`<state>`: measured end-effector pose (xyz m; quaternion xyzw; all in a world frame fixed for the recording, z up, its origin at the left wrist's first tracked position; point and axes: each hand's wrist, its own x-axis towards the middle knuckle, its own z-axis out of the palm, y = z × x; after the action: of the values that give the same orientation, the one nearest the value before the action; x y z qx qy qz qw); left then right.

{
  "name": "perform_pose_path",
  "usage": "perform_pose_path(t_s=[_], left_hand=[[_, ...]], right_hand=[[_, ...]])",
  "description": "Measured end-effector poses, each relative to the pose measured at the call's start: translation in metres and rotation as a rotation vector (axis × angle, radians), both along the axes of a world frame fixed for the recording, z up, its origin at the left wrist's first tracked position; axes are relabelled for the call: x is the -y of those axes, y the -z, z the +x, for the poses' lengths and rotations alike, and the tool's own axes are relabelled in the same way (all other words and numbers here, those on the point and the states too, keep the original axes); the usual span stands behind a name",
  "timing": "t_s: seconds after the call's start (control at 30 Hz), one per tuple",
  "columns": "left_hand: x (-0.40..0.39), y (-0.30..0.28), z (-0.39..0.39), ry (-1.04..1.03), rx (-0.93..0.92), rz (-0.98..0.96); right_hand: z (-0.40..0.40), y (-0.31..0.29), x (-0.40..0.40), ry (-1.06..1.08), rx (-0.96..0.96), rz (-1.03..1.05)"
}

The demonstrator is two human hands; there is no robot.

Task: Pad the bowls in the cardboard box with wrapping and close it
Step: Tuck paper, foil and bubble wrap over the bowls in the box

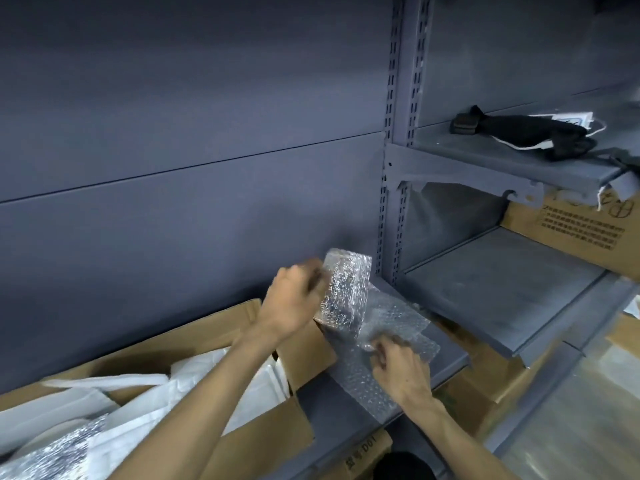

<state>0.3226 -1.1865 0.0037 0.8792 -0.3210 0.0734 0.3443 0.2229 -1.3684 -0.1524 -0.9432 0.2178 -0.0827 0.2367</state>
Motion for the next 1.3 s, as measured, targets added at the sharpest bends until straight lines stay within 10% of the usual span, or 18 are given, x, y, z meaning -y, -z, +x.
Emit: perform_pose_path(t_s=[0.17,0.37,0.7,1.3], left_hand=[[-0.067,-0.028,-0.002,0.033,-0.478,-0.593],[-0.170,-0.033,-0.017,-0.154,-0.238,-0.469],[-0.378,-0.038,-0.087,-0.467,-0.231,-0.847],[-0.407,0.067,-0.080,-0.658,-0.198,-0.140]], right_hand=[[0.013,-0.036,-0.030,0.041,0.064,-0.093],[0.041,-0.109,-0.124,-0.289,0.668,0.238],[0.041,-0.116,-0.290,-0.967,0.377,0.309],[0.069,-0.069,-0.350,-1.124,-0.063,-0.286]])
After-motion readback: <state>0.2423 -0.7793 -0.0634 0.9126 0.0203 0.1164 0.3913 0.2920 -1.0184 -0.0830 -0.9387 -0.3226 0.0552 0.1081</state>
